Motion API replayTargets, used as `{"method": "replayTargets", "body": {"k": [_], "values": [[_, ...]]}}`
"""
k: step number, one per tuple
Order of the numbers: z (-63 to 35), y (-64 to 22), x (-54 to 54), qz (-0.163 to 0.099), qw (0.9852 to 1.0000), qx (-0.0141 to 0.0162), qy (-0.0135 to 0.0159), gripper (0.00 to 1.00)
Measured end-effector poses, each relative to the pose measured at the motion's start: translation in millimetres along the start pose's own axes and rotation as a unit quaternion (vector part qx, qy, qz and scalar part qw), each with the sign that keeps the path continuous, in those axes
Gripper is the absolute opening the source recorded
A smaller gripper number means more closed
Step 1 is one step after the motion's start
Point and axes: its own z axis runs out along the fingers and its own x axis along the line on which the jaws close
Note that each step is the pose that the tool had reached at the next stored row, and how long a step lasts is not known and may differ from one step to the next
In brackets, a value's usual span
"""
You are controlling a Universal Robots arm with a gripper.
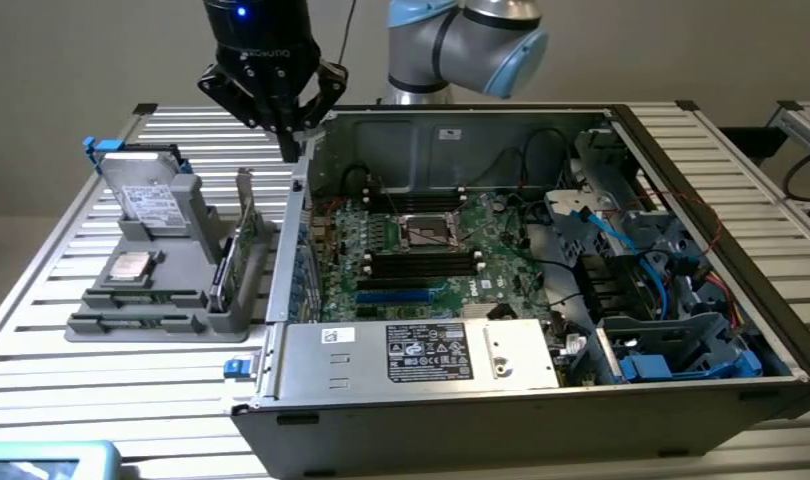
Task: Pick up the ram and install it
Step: 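Reach for the ram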
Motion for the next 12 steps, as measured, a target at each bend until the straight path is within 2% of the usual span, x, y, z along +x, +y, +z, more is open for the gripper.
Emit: {"method": "replayTargets", "body": {"k": [5,12], "values": [[2.5,-6.1,19.6,0.0,1.0,0.0,0.0,0.11],[8.6,-17.9,38.8,0.0,1.0,0.0,0.0,0.11]]}}
